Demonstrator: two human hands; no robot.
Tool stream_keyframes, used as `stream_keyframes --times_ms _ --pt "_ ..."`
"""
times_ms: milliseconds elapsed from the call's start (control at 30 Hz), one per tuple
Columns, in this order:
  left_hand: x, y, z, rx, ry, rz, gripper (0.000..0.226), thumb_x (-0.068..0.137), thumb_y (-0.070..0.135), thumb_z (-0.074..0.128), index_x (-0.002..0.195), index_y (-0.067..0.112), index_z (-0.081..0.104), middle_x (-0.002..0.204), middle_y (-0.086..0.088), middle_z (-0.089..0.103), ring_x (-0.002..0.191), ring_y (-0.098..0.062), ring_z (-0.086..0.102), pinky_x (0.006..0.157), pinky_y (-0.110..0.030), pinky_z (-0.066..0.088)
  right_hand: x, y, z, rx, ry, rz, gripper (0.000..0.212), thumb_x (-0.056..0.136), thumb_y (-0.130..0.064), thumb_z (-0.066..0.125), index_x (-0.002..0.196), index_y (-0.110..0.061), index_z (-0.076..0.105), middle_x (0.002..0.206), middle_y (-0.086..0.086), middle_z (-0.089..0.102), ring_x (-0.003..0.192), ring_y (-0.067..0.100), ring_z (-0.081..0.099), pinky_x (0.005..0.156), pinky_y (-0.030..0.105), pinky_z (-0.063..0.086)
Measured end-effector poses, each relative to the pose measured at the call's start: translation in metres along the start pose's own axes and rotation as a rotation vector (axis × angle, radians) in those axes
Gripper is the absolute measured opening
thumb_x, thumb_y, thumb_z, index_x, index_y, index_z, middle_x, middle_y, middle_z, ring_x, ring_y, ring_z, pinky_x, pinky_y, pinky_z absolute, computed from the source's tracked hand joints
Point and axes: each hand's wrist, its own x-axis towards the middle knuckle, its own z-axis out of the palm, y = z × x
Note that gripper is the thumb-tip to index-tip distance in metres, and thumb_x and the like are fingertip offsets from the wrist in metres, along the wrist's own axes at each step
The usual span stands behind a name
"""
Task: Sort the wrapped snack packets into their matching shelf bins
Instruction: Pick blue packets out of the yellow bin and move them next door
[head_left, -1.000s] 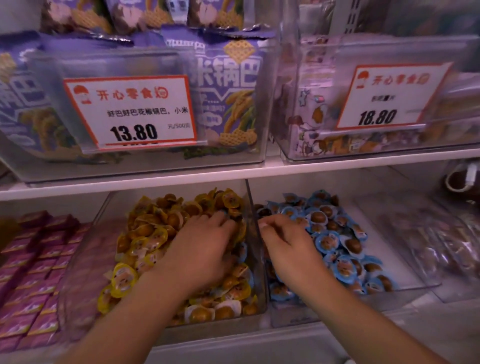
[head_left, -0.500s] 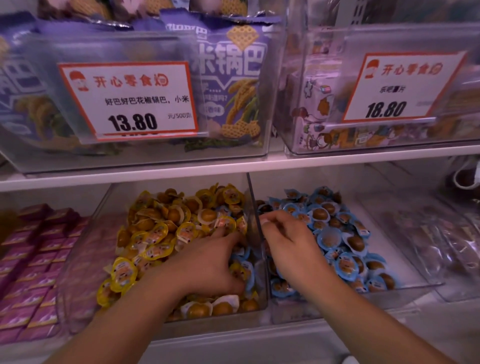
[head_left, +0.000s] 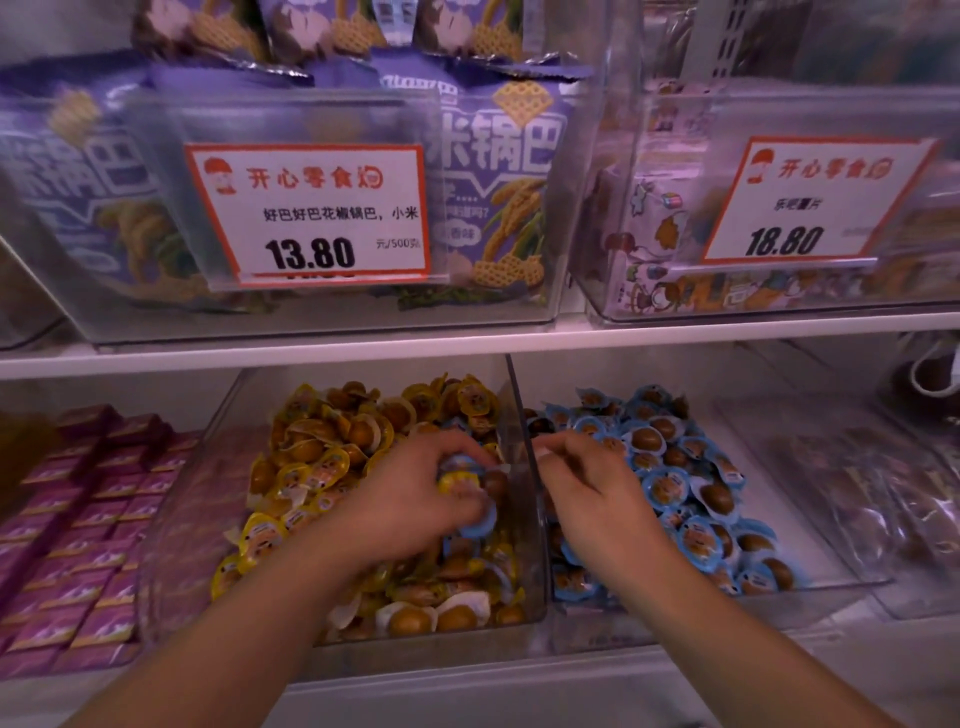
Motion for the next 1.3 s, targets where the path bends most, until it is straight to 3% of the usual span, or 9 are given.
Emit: stream_keyframes --times_ms 167,300,400,567,700,800,967,1133,1300 --pt "-0.015 0.001 -0.024 -0.567 0.204 -0.11 0.016 0.073 0.014 0.081 0.083 0.024 0.075 0.093 -0.001 0.074 0.08 -0.013 0.07 0.065 -0.023 0.054 -0.001 -0.003 0.0 0.04 0.074 -0.086 0.015 0.097 -0.024 0.054 0.103 -0.025 0.068 0.093 -0.002 0.07 0.084 0.01 0.066 0.079 0.042 0.056" --pt "-0.034 0.001 -0.033 -0.993 0.197 -0.233 0.018 0.07 0.01 0.071 0.086 0.016 0.077 0.092 -0.013 0.074 0.077 -0.021 0.072 0.057 -0.029 0.056 -0.008 -0.018 0.001 -0.145 0.19 -0.437 0.021 0.094 -0.021 0.053 0.109 -0.017 0.067 0.105 -0.005 0.058 0.097 0.004 0.058 0.085 0.018 0.046" --pt "-0.041 0.005 -0.039 -1.101 0.251 -0.222 0.024 0.073 0.002 0.067 0.095 0.01 0.074 0.094 -0.014 0.074 0.076 -0.02 0.073 0.056 -0.029 0.057 -0.014 -0.031 0.008 -0.285 0.139 -0.593 0.027 0.091 -0.022 0.056 0.117 -0.016 0.065 0.114 -0.005 0.057 0.111 0.011 0.054 0.094 0.025 0.045" --pt "-0.051 0.017 -0.032 -1.003 0.334 -0.098 0.031 0.074 0.009 0.079 0.104 0.015 0.072 0.105 -0.018 0.073 0.089 -0.026 0.07 0.073 -0.036 0.058 -0.025 -0.049 0.03 -0.1 -0.041 -0.45 0.045 0.091 -0.05 0.052 0.135 -0.042 0.046 0.129 -0.02 0.052 0.119 -0.002 0.052 0.098 0.022 0.046" --pt "-0.054 0.027 -0.021 -0.994 0.344 -0.063 0.034 0.075 0.016 0.079 0.107 0.023 0.071 0.11 -0.017 0.072 0.098 -0.031 0.069 0.086 -0.041 0.056 -0.009 -0.069 0.021 0.11 -0.155 -0.246 0.035 0.082 -0.05 0.066 0.107 -0.069 0.049 0.11 -0.016 0.067 0.099 -0.002 0.065 0.087 0.03 0.056" --pt "-0.054 0.029 -0.018 -0.957 0.388 -0.089 0.033 0.077 0.013 0.08 0.106 0.027 0.071 0.108 -0.013 0.073 0.1 -0.03 0.07 0.087 -0.041 0.055 -0.012 -0.07 0.029 0.118 -0.358 -0.095 0.05 0.089 -0.028 0.069 0.134 -0.039 0.051 0.115 -0.015 0.067 0.102 0.001 0.066 0.088 0.027 0.056" --pt "-0.058 0.031 -0.019 -0.414 0.433 0.025 0.043 0.092 0.005 0.063 0.13 0.024 0.055 0.111 0.013 0.071 0.104 0.001 0.065 0.085 -0.013 0.05 -0.017 -0.072 0.046 0.977 -0.368 0.387 0.04 0.091 0.001 0.052 0.126 -0.018 0.058 0.116 0.015 0.069 0.096 0.03 0.07 0.074 0.045 0.058" --pt "-0.063 0.047 -0.004 -0.308 0.235 0.185 0.061 0.094 0.024 0.057 0.146 0.04 0.03 0.151 0.024 0.037 0.141 0.008 0.028 0.117 -0.022 0.027 -0.022 -0.074 0.036 0.75 -0.206 0.203 0.022 0.093 -0.018 0.065 0.114 -0.023 0.068 0.108 0.001 0.074 0.1 0.012 0.07 0.088 0.033 0.056" --pt "-0.057 0.063 -0.01 -0.775 0.196 0.244 0.065 0.077 -0.001 0.055 0.135 0.026 0.049 0.137 0.017 0.058 0.129 -0.003 0.052 0.095 -0.017 0.048 -0.025 -0.068 0.012 0.396 -0.018 -0.121 0.013 0.09 -0.022 0.069 0.099 -0.032 0.071 0.089 -0.002 0.074 0.076 0.012 0.069 0.063 0.029 0.057"
